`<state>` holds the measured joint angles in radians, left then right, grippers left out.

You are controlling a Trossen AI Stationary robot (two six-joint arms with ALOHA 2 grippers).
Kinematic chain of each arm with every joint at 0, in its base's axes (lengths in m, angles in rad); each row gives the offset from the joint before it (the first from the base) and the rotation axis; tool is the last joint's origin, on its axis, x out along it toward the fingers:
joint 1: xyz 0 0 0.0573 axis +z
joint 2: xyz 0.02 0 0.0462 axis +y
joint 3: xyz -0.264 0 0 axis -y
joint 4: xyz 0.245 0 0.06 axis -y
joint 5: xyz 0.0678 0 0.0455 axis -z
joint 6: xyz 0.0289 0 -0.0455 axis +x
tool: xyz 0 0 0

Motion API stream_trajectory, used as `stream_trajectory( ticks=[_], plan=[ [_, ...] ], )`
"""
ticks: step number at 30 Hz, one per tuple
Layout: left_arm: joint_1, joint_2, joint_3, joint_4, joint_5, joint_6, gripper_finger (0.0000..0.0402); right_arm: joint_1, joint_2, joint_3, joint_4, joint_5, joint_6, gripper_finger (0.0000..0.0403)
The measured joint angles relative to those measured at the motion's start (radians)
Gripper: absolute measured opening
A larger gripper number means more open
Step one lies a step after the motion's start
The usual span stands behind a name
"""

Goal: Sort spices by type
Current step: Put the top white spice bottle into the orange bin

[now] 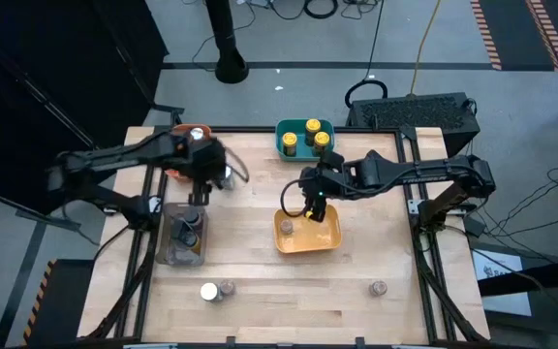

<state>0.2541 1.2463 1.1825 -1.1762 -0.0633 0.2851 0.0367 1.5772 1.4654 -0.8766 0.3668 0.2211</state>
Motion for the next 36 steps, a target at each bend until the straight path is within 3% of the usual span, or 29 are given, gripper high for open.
stream_trajectory(
  ticks=[5, 10, 16, 22, 29, 36],
  plan=[
    [0.155, 0.144, 0.049, -0.064, 0.069, 0.175, 0.0203, 0.005, -0.001, 0.000, -0.080, 0.056, 0.003, 0.0226],
    [0.238, 0.211, 0.093, -0.054, 0.173, 0.204, 0.0203, 0.005, -0.048, -0.027, -0.175, 0.058, 0.025, 0.0226],
    [0.250, 0.211, 0.093, 0.007, 0.143, 0.238, 0.0203, 0.001, -0.275, -0.225, -0.101, 0.081, 0.061, 0.0226],
    [0.250, 0.211, 0.093, 0.026, 0.126, 0.240, 0.0231, 0.005, -0.459, -0.378, 0.137, 0.069, 0.117, 0.0226],
    [0.249, 0.214, 0.081, 0.048, 0.139, 0.245, 0.0291, 0.012, -0.489, -0.448, 0.156, 0.132, 0.098, 0.0226],
    [0.250, 0.247, 0.046, 0.059, 0.147, 0.274, 0.0297, 0.013, -0.489, -0.513, 0.204, 0.115, 0.100, 0.0226]
  ],
)
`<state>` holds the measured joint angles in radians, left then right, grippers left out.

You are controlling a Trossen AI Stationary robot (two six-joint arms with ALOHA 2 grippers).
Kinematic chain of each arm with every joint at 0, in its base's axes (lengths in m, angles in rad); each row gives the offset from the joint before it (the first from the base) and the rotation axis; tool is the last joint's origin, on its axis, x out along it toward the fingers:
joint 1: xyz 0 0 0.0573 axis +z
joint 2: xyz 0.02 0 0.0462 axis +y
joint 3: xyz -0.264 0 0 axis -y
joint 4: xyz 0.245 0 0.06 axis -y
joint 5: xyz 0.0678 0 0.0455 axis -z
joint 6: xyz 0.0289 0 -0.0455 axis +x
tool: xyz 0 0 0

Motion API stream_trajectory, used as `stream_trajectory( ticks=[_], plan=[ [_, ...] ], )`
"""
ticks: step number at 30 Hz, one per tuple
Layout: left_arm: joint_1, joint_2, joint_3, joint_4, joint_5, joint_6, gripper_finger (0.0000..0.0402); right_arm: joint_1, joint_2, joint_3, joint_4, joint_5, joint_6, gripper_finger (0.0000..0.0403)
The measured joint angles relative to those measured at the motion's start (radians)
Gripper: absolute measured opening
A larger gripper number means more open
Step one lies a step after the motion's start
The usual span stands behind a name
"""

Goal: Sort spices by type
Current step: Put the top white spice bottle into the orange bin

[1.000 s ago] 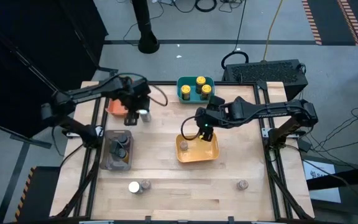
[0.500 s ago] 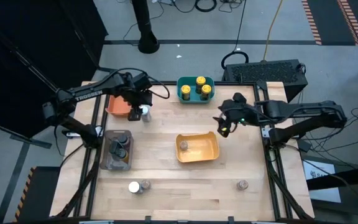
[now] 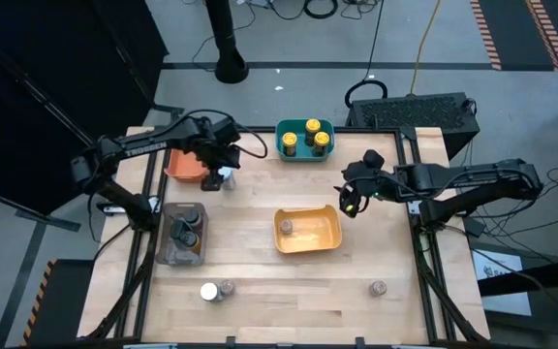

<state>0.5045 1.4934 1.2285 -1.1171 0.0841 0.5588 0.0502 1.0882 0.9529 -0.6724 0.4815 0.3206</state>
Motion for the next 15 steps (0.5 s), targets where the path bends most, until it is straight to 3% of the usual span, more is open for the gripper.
stream_trajectory(
  ticks=[15],
  plan=[
    [0.014, 0.098, 0.005, 0.031, -0.012, 0.031, 0.0297, 0.000, 0.000, -0.006, 0.044, -0.012, -0.024, 0.0226]
  ],
)
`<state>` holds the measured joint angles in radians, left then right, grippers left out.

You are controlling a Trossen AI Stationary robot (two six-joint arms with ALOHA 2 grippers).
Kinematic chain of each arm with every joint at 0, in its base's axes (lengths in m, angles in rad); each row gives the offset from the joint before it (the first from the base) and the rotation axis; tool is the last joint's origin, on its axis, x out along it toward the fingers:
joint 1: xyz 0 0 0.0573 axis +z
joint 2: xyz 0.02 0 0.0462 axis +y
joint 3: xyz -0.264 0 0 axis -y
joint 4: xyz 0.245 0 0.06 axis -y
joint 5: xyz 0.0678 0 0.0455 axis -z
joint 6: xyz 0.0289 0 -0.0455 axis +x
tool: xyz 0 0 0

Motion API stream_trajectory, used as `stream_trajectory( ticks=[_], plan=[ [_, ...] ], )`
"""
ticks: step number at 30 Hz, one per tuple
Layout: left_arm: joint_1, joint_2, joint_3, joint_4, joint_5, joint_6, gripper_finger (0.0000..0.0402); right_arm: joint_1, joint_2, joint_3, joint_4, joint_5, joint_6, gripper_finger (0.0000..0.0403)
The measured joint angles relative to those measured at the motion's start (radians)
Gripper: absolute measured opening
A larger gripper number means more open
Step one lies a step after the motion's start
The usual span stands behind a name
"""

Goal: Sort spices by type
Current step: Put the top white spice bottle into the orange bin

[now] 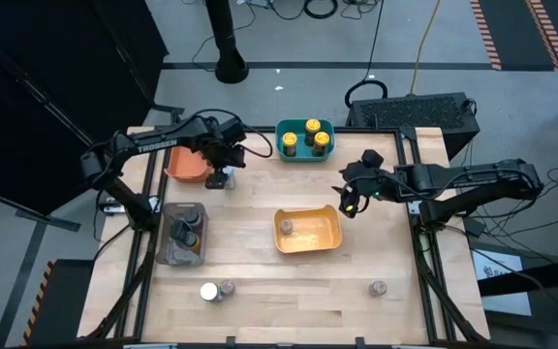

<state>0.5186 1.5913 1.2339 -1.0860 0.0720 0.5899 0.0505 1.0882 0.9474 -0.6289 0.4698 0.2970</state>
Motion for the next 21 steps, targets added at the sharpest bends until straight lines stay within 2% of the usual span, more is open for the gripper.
stream_trajectory(
  ticks=[6, 14, 18, 21],
  plan=[
    [0.000, -0.001, -0.001, 0.004, -0.009, -0.002, 0.0297, 0.000, 0.000, 0.000, 0.026, 0.000, -0.028, 0.0226],
    [-0.024, -0.064, -0.007, -0.024, 0.002, -0.008, 0.0297, 0.000, 0.000, 0.000, 0.028, 0.000, -0.027, 0.0226],
    [-0.024, -0.067, -0.007, -0.022, -0.077, -0.007, 0.0297, 0.000, 0.000, 0.000, 0.040, 0.000, -0.028, 0.0226],
    [-0.011, -0.068, -0.007, -0.003, -0.077, -0.004, 0.0297, 0.000, 0.000, 0.000, 0.051, 0.000, -0.028, 0.0226]
  ],
)
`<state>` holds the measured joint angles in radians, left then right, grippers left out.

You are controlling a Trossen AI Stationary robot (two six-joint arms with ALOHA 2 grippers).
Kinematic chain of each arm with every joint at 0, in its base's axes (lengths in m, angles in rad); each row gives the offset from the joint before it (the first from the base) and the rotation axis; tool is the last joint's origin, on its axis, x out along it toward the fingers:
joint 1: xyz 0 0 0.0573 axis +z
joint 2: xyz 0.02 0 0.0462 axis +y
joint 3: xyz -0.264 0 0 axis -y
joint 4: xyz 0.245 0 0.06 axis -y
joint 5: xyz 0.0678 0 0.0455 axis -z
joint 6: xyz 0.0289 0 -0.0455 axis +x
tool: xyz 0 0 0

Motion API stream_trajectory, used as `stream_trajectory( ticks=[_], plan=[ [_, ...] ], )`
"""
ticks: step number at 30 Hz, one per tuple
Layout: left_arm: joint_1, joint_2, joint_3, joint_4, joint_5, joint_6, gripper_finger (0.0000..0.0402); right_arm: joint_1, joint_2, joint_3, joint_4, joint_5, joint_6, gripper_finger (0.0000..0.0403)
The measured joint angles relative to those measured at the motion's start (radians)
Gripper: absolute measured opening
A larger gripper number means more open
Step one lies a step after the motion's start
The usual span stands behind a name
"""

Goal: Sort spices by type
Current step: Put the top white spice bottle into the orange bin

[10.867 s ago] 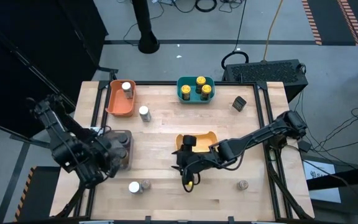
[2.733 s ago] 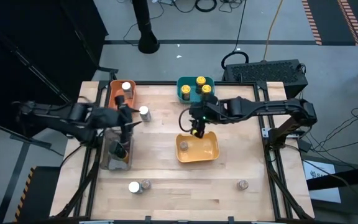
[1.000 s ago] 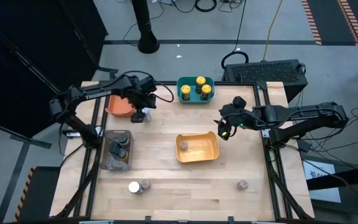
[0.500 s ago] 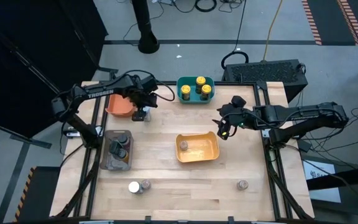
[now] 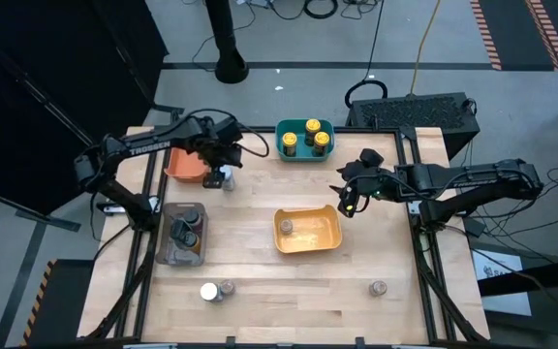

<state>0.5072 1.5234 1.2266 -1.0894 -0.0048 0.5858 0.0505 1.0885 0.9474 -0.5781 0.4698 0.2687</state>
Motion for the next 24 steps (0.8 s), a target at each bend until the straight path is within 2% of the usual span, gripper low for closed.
stream_trajectory(
  ticks=[10, 20, 24],
  plan=[
    [0.032, 0.023, 0.001, 0.006, 0.082, 0.000, 0.0297, 0.000, 0.000, 0.000, 0.002, -0.002, 0.000, 0.0226],
    [0.032, 0.061, 0.001, -0.018, 0.083, -0.001, 0.0297, 0.000, 0.000, 0.000, 0.002, -0.004, -0.001, 0.0226],
    [0.034, 0.061, -0.054, 0.013, 0.083, -0.001, 0.0297, 0.000, 0.000, 0.000, 0.001, -0.004, -0.001, 0.0226]
  ],
)
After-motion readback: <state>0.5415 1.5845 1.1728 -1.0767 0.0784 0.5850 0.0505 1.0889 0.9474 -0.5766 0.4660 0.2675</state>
